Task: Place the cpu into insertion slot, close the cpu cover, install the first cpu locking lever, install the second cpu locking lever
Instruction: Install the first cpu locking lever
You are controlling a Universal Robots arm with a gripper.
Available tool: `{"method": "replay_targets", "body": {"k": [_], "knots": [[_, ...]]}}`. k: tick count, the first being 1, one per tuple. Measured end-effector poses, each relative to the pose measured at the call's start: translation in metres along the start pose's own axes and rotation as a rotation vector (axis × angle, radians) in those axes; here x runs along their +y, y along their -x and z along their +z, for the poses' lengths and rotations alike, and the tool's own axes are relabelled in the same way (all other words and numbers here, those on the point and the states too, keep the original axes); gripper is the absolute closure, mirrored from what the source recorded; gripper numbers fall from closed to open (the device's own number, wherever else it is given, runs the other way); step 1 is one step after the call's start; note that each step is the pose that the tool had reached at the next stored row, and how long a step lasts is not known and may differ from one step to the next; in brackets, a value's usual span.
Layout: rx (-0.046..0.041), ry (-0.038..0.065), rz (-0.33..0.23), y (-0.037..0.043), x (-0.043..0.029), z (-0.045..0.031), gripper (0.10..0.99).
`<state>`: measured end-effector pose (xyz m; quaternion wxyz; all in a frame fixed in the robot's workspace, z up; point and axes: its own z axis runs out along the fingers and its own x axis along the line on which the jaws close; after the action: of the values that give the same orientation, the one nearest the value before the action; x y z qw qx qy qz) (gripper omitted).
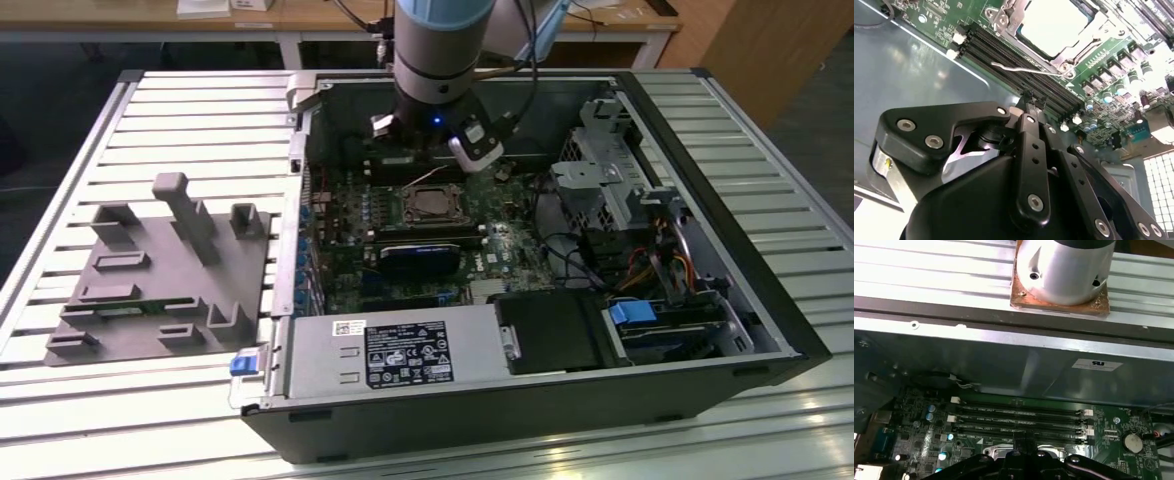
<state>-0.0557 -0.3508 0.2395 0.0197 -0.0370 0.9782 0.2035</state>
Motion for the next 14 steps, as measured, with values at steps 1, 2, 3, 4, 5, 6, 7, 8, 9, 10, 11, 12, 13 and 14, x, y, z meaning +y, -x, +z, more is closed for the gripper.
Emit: {"method": "replay_targets", "body": {"k": [1, 2, 3, 4, 5, 6, 7, 8, 9, 10, 11, 12, 13, 14], "knots": [[-0.0050, -0.001, -0.002, -0.0002, -0.0003, 0.0007, 0.980], [-0.0111, -0.003, -0.004, -0.0003, -0.0006, 0.0014, 0.980], [-0.0182, -0.005, -0.006, -0.0005, -0.0008, 0.0019, 0.980], [-0.0261, -0.007, -0.008, -0.0008, -0.0010, 0.0024, 0.980], [-0.0348, -0.010, -0.009, -0.0010, -0.0012, 0.0030, 0.980], [-0.0423, -0.012, -0.010, -0.0011, -0.0014, 0.0036, 0.980], [-0.0487, -0.015, -0.010, -0.0012, -0.0017, 0.0042, 0.980], [-0.0542, -0.018, -0.008, -0.0012, -0.0020, 0.0049, 0.980], [-0.0579, -0.020, -0.005, -0.0013, -0.0022, 0.0054, 0.980], [-0.0611, -0.022, 0.002, -0.0013, -0.0025, 0.0061, 0.980], [-0.0651, -0.025, 0.011, -0.0014, -0.0028, 0.0067, 0.980], [-0.0696, -0.028, 0.022, -0.0014, -0.0031, 0.0075, 0.980], [-0.0734, -0.030, 0.031, -0.0014, -0.0034, 0.0082, 0.980], [-0.0770, -0.033, 0.039, -0.0015, -0.0037, 0.0089, 0.980]]}}
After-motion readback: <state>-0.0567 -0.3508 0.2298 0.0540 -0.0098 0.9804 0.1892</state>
